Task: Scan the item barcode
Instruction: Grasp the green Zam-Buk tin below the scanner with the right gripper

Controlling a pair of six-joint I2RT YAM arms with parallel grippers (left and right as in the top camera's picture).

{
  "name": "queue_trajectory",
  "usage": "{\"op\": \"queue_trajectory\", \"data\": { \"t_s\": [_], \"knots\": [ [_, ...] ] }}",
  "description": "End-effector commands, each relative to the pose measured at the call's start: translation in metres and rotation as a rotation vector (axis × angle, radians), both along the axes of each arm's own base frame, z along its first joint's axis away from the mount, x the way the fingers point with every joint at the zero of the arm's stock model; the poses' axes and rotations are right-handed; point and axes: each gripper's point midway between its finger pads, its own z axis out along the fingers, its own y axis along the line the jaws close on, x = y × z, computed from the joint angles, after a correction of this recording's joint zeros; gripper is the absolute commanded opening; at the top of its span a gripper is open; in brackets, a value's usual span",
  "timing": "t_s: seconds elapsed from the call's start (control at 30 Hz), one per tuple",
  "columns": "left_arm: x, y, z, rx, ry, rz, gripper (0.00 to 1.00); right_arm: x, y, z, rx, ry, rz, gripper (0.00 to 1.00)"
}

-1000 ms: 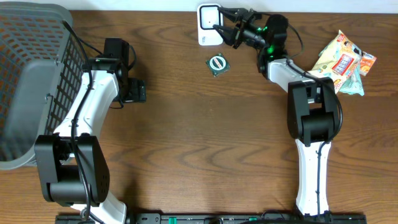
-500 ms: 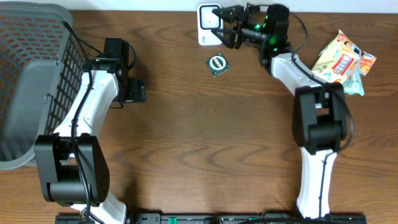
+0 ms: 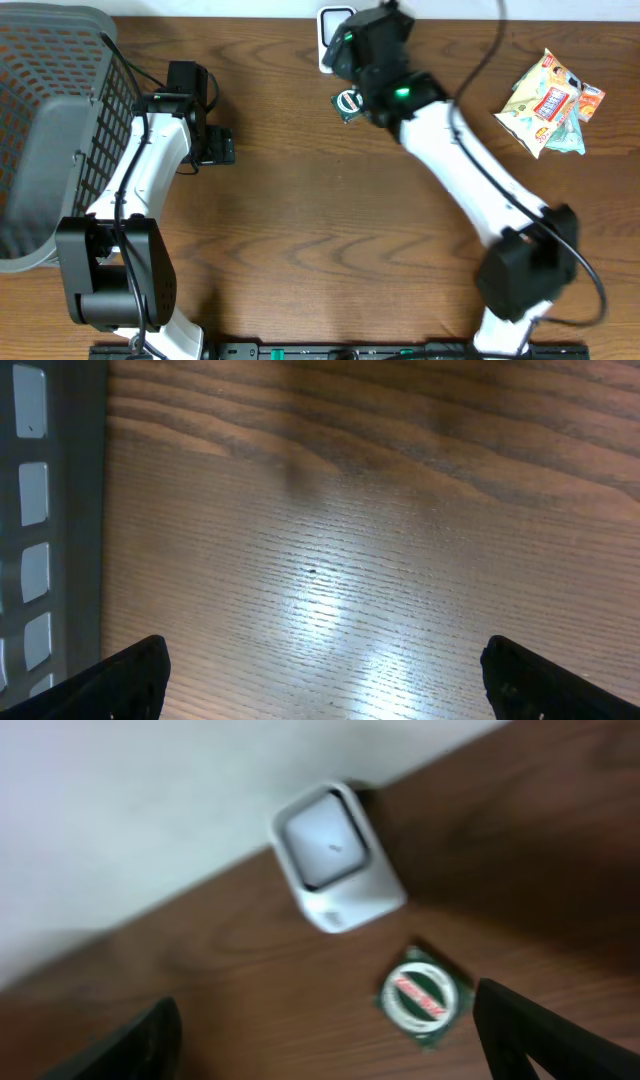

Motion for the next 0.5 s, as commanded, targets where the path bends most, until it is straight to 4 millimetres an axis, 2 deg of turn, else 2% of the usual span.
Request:
{"op": "queue_trajectory", "data": {
  "t_s": [0.0, 0.1, 0.27, 0.47],
  "knots": [
    [-0.002, 0.001, -0.001, 0.008, 0.007, -0.003, 0.98, 0.01, -0.021, -0.076, -0.14, 0.093, -0.121, 0.88],
    [-0.002, 0.001, -0.001, 0.007, 0.007, -0.004, 0.98, 0.013, -0.022, -0.108, -0.135, 0.146, -0.134, 0.88],
    [-0.002, 0.001, -0.001, 0.008, 0.007, -0.003, 0.98, 0.013, -0.003, -0.142, -0.082, 0.205, -0.067, 0.88],
    [-0.002, 0.001, -0.001, 0.007, 0.007, -0.004, 0.98, 0.006, -0.003, -0.182, -0.018, 0.282, -0.153, 0.88]
  ]
}}
